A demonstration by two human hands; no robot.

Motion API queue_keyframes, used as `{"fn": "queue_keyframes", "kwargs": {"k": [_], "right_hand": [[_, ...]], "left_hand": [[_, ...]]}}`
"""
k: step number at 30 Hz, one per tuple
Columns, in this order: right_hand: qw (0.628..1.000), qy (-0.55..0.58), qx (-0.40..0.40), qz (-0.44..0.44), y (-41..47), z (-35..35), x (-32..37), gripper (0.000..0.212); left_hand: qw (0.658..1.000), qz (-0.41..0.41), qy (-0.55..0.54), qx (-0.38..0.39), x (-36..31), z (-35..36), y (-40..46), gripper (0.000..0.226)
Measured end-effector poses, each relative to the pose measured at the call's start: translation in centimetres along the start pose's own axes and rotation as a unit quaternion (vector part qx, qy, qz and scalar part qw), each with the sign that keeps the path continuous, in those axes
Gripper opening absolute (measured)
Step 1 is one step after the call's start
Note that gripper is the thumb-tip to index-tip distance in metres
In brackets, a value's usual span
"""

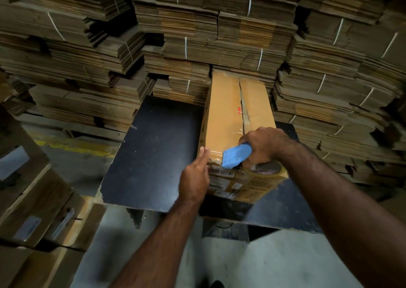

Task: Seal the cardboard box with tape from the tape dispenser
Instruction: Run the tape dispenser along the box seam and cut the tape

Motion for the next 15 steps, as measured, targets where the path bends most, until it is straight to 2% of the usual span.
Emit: {"fn": "queue_keyframes", "kwargs": {"k": [5, 9, 13, 15], "right_hand": [[1.0, 0.002, -0.004, -0.006, 0.1, 0.0, 0.1, 0.065], [1.0, -0.001, -0.02, -0.014, 0.1, 0.0, 0.2, 0.06], [0.999, 0.0, -0.025, -0.031, 0.0, -0.1, -0.2, 0.06], [0.998, -0.003, -0.031, -0.048, 0.2, -0.1, -0.2, 0.062]], "left_hand": [[0.996, 0.092, 0.022, 0.002, 1.1, -0.3, 1.1, 0.054], [0.991, 0.128, 0.037, 0.003, 1.2, -0.3, 2.3, 0.049], [0.965, 0.256, 0.052, 0.004, -0.9, 0.0, 2.1, 0.047], [0.97, 0.241, 0.03, -0.001, -0.9, 0.0, 2.0, 0.049]]}}
Point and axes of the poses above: each hand's wrist, its own y-axis towards the middle knuckle, its own z-axis out of the palm, x = y × z, the point moved 4 cm from there along y, towards the middle knuckle, and after that the axes turned 11 degrees about -x, right-handed, at the moved point
